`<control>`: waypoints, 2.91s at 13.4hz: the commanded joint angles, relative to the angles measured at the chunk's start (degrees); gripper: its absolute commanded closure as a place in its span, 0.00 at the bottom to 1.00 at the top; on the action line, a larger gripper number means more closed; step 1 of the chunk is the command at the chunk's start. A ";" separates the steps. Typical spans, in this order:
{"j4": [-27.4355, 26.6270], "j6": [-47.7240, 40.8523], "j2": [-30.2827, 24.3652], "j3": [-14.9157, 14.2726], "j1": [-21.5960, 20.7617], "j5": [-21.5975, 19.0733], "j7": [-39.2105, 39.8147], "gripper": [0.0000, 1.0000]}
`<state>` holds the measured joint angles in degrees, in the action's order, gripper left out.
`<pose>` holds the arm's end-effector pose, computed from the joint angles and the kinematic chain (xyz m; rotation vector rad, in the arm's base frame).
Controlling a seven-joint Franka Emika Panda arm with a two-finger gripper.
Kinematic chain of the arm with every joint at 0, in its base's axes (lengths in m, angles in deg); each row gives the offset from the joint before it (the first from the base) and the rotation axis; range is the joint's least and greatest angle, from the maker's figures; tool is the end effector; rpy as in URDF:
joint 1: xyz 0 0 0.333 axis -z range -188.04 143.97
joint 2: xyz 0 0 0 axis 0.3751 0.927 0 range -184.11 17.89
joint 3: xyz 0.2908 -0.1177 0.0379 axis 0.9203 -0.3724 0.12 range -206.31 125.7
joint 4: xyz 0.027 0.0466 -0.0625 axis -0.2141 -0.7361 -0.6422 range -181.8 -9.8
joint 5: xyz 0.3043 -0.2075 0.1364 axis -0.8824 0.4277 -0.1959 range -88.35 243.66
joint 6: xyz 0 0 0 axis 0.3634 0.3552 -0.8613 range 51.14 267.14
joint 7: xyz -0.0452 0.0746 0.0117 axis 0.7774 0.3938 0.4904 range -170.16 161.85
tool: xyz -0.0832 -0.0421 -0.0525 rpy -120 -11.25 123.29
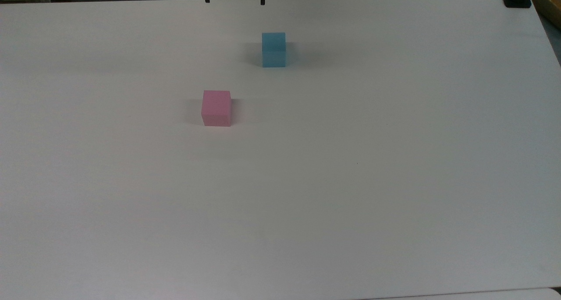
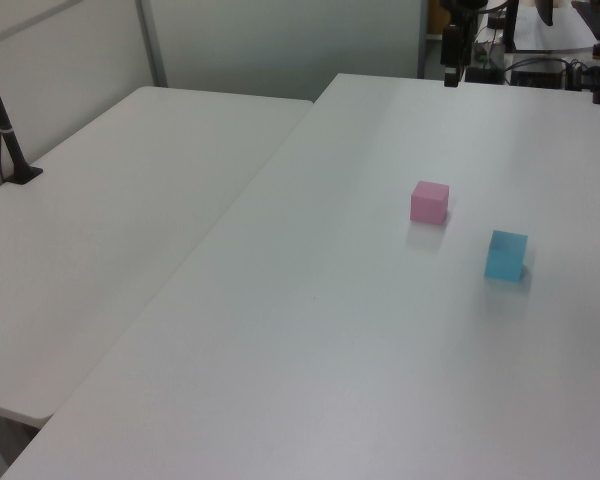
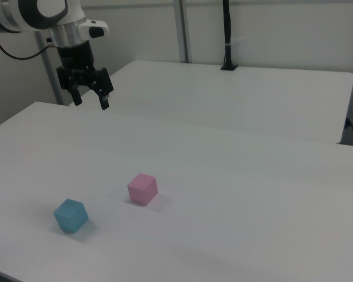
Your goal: Put blue cube on pink cube
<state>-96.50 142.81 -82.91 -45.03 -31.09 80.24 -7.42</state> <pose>0.5552 0.0372 0.6179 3.0959 0.0297 -0.0014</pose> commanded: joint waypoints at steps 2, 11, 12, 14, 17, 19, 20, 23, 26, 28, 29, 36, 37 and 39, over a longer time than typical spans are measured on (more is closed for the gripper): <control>0.35 -1.38 -0.64 -0.19 -0.08 -0.39 -0.60 0.00; -7.37 -0.58 -8.88 -0.02 -0.69 -0.57 0.01 0.00; -9.91 -0.58 -11.25 0.07 -0.87 -0.57 0.01 0.00; -13.70 -0.50 -14.77 0.33 -1.22 -0.65 0.10 0.00; -21.26 -0.50 -21.28 1.39 -3.67 -0.65 0.10 0.00; -23.46 -0.76 -23.22 1.48 -4.65 -0.74 -0.07 0.00; -24.52 -0.76 -24.10 1.57 -5.35 -0.74 -0.51 0.00; -28.02 -0.24 -25.60 2.09 -6.76 -1.09 -0.69 0.00; -33.38 6.33 -25.60 2.71 -6.76 -1.18 -0.86 0.00; -38.30 11.52 -25.43 2.80 -6.76 -1.18 -0.86 0.00; -40.33 13.89 -25.43 2.88 -6.76 -1.18 -0.95 0.00; -50.97 30.07 -21.39 4.20 -6.59 -1.09 -8.94 0.00; -51.68 32.00 -20.86 4.20 -6.50 -1.09 -9.99 0.00; -51.95 34.12 -18.85 4.20 -6.06 -0.83 -10.62 0.00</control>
<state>-147.39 173.63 -103.54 -40.96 -37.44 80.10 -16.21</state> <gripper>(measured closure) 0.000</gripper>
